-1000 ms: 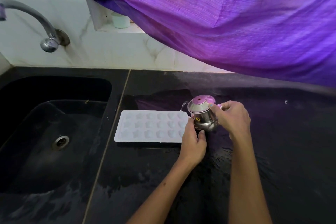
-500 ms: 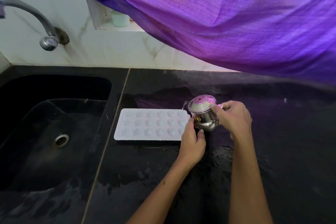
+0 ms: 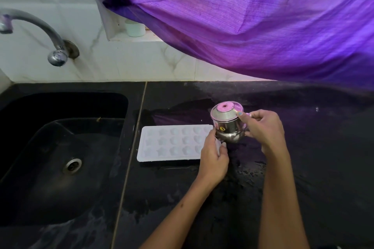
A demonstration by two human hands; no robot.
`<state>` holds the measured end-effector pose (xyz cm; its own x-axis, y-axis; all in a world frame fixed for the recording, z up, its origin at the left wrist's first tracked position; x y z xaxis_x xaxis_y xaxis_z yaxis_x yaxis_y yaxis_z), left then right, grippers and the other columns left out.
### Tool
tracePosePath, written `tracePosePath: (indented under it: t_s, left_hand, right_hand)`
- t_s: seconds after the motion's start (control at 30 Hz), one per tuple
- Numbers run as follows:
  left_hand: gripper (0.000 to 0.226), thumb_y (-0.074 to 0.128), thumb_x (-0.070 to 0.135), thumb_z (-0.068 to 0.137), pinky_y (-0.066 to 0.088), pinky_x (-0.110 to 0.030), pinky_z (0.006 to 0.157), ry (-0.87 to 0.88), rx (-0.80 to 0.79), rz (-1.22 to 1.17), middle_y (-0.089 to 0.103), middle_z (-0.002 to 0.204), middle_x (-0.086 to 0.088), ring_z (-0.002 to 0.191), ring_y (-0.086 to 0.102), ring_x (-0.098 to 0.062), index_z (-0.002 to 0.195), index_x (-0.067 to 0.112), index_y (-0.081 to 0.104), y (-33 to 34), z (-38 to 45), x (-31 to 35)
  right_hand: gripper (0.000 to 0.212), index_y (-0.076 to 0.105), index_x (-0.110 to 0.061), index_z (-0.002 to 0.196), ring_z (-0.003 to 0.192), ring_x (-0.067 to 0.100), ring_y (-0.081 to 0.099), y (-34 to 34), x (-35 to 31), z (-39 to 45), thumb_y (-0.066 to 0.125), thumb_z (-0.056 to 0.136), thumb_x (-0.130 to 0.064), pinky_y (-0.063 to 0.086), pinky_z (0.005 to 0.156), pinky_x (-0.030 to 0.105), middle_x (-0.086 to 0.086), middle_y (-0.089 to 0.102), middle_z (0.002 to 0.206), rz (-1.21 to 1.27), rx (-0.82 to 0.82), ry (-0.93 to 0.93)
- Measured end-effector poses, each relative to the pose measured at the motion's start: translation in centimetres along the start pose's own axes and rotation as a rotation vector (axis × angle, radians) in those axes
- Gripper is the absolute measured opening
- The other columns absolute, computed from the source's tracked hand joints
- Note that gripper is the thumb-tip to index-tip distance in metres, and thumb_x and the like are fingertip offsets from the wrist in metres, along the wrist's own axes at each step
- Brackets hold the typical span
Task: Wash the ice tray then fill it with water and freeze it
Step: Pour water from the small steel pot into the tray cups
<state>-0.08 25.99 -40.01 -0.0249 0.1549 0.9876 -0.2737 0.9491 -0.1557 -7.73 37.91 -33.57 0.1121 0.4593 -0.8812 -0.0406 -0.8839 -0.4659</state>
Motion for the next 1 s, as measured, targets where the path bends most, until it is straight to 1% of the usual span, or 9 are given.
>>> tracePosePath:
  t_s: [0.17, 0.27, 0.3, 0.37, 0.43, 0.53, 0.67, 0.8, 1.0]
  left_hand:
    - [0.047, 0.040, 0.005, 0.096, 0.027, 0.005, 0.088, -0.009, -0.034, 0.040, 0.042, 0.122, 0.019, 0.102, 0.035, 0.032, 0.140, 0.019, 0.035, -0.9, -0.2, -0.4]
    - [0.049, 0.042, 0.009, 0.095, 0.036, -0.018, 0.104, -0.020, -0.056, 0.048, 0.053, 0.129, 0.006, 0.121, 0.050, -0.008, 0.142, 0.022, 0.034, -1.2, -0.3, -0.5]
    - [0.049, 0.042, 0.010, 0.095, 0.036, -0.022, 0.105, -0.024, -0.066, 0.047, 0.053, 0.130, 0.004, 0.121, 0.050, -0.013, 0.142, 0.023, 0.034, -1.2, -0.3, -0.6]
    - [0.050, 0.042, 0.009, 0.096, 0.031, -0.014, 0.101, -0.022, -0.092, 0.039, 0.048, 0.130, 0.010, 0.120, 0.043, 0.000, 0.143, 0.021, 0.032, -1.4, -0.4, -0.5]
    - [0.049, 0.041, 0.009, 0.097, 0.026, -0.002, 0.092, -0.017, -0.118, 0.044, 0.043, 0.125, 0.015, 0.109, 0.034, 0.018, 0.143, 0.020, 0.032, -1.4, -0.5, -0.6]
    - [0.047, 0.042, 0.009, 0.097, 0.023, 0.009, 0.081, -0.007, -0.134, 0.052, 0.045, 0.121, 0.015, 0.096, 0.032, 0.028, 0.142, 0.019, 0.035, -1.5, -0.4, -0.8]
    - [0.045, 0.042, 0.009, 0.097, 0.023, 0.009, 0.080, -0.009, -0.135, 0.056, 0.042, 0.119, 0.019, 0.095, 0.032, 0.026, 0.141, 0.019, 0.037, -1.7, -0.5, -0.8]
    - [0.047, 0.043, 0.010, 0.097, 0.026, -0.002, 0.092, -0.016, -0.137, 0.034, 0.042, 0.123, 0.018, 0.111, 0.034, 0.012, 0.142, 0.020, 0.035, -1.9, -0.7, -0.6]
    - [0.048, 0.043, 0.010, 0.097, 0.027, -0.012, 0.099, -0.027, -0.150, 0.018, 0.039, 0.125, 0.019, 0.117, 0.033, 0.007, 0.143, 0.020, 0.033, -2.1, -0.8, -0.6]
  right_hand:
    - [0.027, 0.065, -0.018, 0.070, 0.082, 0.026, 0.070, 0.7, -0.8, -0.4, 0.073, 0.079, -0.042, 0.057, 0.083, 0.048, 0.000, 0.072, 0.078, -0.088, 0.031, -0.024]
    - [0.027, 0.065, -0.018, 0.070, 0.081, 0.026, 0.070, 0.9, -0.9, -0.5, 0.073, 0.079, -0.042, 0.057, 0.082, 0.047, 0.000, 0.071, 0.076, -0.117, 0.046, -0.025]
    - [0.028, 0.064, -0.018, 0.070, 0.080, 0.026, 0.070, 0.9, -1.0, -0.6, 0.073, 0.079, -0.043, 0.056, 0.083, 0.047, 0.000, 0.071, 0.075, -0.125, 0.054, -0.028]
    - [0.028, 0.064, -0.018, 0.071, 0.081, 0.026, 0.070, 1.0, -1.2, -0.8, 0.072, 0.080, -0.043, 0.055, 0.084, 0.047, 0.000, 0.071, 0.076, -0.149, 0.067, -0.025]
    - [0.028, 0.063, -0.019, 0.071, 0.081, 0.026, 0.069, 1.0, -1.2, -0.9, 0.072, 0.081, -0.043, 0.054, 0.085, 0.046, 0.000, 0.071, 0.077, -0.177, 0.079, -0.025]
    - [0.028, 0.062, -0.020, 0.070, 0.082, 0.027, 0.069, 1.1, -1.3, -1.1, 0.071, 0.082, -0.044, 0.054, 0.085, 0.046, 0.001, 0.071, 0.078, -0.197, 0.085, -0.028]
    - [0.031, 0.062, -0.019, 0.072, 0.084, 0.026, 0.068, 1.2, -1.5, -1.5, 0.070, 0.082, -0.047, 0.052, 0.087, 0.042, 0.001, 0.072, 0.080, -0.225, 0.095, -0.013]
    - [0.032, 0.059, -0.020, 0.068, 0.085, 0.026, 0.068, 1.4, -1.8, -1.9, 0.069, 0.082, -0.047, 0.052, 0.087, 0.044, 0.000, 0.071, 0.080, -0.231, 0.097, -0.017]
    - [0.030, 0.061, -0.019, 0.071, 0.085, 0.025, 0.068, 1.5, -1.7, -2.3, 0.070, 0.082, -0.046, 0.052, 0.087, 0.042, 0.000, 0.072, 0.082, -0.213, 0.114, -0.005]
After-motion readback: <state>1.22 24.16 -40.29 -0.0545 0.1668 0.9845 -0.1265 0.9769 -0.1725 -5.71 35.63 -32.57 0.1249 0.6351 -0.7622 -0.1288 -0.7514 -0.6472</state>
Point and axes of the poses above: each hand's wrist, its own z-axis towards the middle knuckle, its own y-axis out of the palm, x = y × z, the point moved 5 cm from there along z, towards the middle knuckle
